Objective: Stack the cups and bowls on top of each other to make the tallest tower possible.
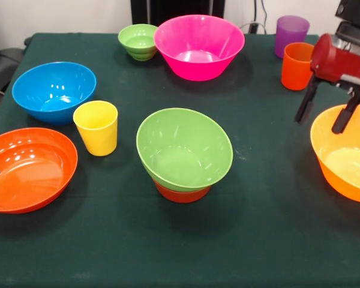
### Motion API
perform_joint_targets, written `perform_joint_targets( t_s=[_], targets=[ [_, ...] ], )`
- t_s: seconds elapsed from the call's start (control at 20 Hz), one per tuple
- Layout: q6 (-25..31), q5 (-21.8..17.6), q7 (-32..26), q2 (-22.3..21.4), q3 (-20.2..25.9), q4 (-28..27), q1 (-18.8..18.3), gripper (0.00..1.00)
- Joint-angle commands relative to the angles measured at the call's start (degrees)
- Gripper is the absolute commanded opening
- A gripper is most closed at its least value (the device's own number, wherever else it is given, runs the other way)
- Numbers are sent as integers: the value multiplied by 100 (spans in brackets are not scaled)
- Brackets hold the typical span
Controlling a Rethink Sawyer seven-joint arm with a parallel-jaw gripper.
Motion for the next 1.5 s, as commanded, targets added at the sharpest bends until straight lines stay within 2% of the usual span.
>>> perform_joint_targets(
  t_s=[0.05, 0.35, 1.0, 1.5],
  targets=[
    [412, 13, 845, 224, 347, 39, -31, 100],
    [515, 14, 776, 101, 325, 120, -29, 100],
    [406, 50, 890, 713, 249, -461, -59, 100],
    [374, 79, 849, 811, 251, -576, -104, 100]
  ],
)
